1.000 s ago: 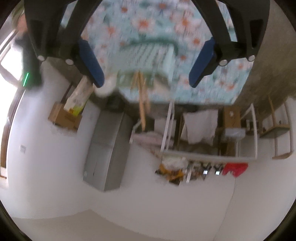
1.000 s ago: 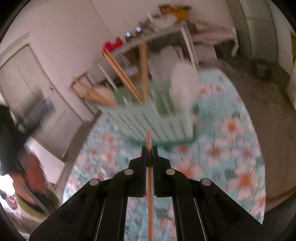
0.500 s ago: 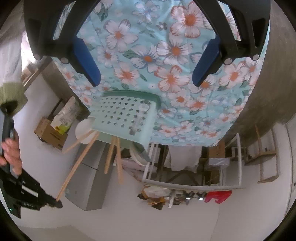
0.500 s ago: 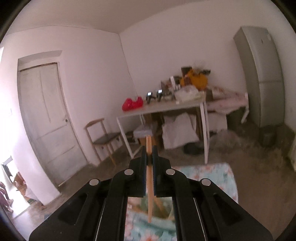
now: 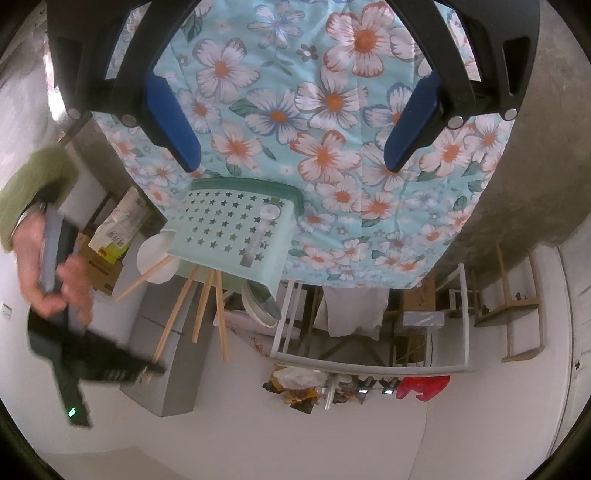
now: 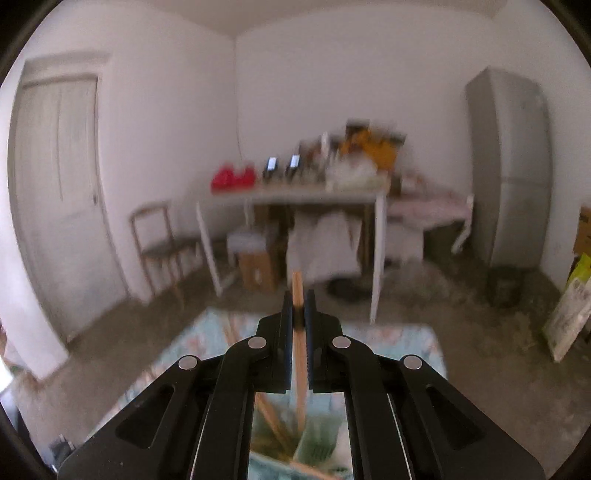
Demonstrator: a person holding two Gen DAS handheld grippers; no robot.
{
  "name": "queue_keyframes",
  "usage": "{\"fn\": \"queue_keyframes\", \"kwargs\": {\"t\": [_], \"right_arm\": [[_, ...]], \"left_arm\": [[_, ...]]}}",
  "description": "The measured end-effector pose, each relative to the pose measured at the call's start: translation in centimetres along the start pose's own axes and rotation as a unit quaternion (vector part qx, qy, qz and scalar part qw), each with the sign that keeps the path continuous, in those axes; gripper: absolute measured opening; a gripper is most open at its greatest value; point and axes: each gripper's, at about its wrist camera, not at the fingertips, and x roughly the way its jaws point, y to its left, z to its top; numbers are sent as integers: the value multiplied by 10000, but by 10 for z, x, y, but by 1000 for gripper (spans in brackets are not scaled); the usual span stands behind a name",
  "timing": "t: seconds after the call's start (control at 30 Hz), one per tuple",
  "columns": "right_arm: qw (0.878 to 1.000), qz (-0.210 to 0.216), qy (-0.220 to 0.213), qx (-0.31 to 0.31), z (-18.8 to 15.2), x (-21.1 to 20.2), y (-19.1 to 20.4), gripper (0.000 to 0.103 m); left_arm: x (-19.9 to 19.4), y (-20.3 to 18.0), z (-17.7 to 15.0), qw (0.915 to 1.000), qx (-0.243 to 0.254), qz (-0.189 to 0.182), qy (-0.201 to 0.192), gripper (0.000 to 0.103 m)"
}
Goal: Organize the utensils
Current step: 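Open both grippers and withdraw them from the holder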
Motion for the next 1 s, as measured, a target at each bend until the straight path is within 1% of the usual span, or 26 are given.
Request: {"fn": "queue_keyframes", "kwargs": {"t": [0.03,0.1,0.13,0.17,0.3,0.37,0.43,0.47,0.53,0.63,0.67,0.73,0.77,0.8,0.87,1.0], "right_arm": [[9999,10,145,19,-5,4,-1,7],[9996,51,245,86,-9,2,-3,17],[9997,45,172,136,-9,-5,-5,29],[9998,37,87,169,-7,-12,-5,39],[9981,71,-516,329,8,-57,-12,49],[9960,129,-796,386,7,-84,-14,56],[9945,210,-934,417,2,-101,-13,61],[9940,277,-969,429,-7,-111,-11,64],[9945,299,-916,416,-19,-117,-8,68],[9971,213,-565,472,-54,-115,1,77],[9981,109,-365,476,-68,-111,4,80],[9987,-263,45,435,-91,-99,11,83],[9978,-456,230,416,-101,-94,14,84],[9952,-716,525,406,-115,-85,16,84],[9886,-1037,1017,392,-135,-71,18,85],[9776,-1255,1565,640,-157,-59,15,88]], "left_arm": [[0,-1,0,10000,-1,10,5,97],[1,-2,0,10000,9,30,9,97],[2,-2,0,10000,17,49,3,97],[2,-3,0,10000,31,66,7,97],[5,-5,0,9999,62,151,12,97],[6,-7,1,9998,58,190,-7,97],[7,-8,2,9996,65,286,-15,97],[8,-9,3,9995,76,319,-6,97],[10,-11,4,9992,97,385,20,97],[14,-14,5,9987,112,489,91,97],[16,-15,5,9985,109,513,131,97],[24,-18,7,9971,91,684,309,97],[27,-19,9,9963,87,781,352,97],[29,-21,10,9952,103,894,373,97],[32,-27,14,9935,190,1066,342,97],[34,-31,21,9866,295,1583,255,97]]}}
